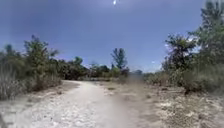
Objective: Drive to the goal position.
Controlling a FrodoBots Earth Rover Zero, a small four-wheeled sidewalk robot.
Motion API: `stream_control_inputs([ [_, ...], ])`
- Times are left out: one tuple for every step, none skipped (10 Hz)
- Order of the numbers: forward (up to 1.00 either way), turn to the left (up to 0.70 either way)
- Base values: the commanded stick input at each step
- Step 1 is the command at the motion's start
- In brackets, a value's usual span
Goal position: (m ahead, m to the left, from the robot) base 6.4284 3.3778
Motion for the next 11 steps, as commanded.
stream_control_inputs([
  [0.45, 0.0],
  [0.45, 0.0],
  [0.45, 0.0],
  [0.45, 0.0],
  [0.45, 0.0],
  [0.45, 0.0],
  [0.45, 0.0],
  [0.45, 0.0],
  [0.45, 0.0],
  [0.45, 0.0],
  [0.45, 0.05],
])
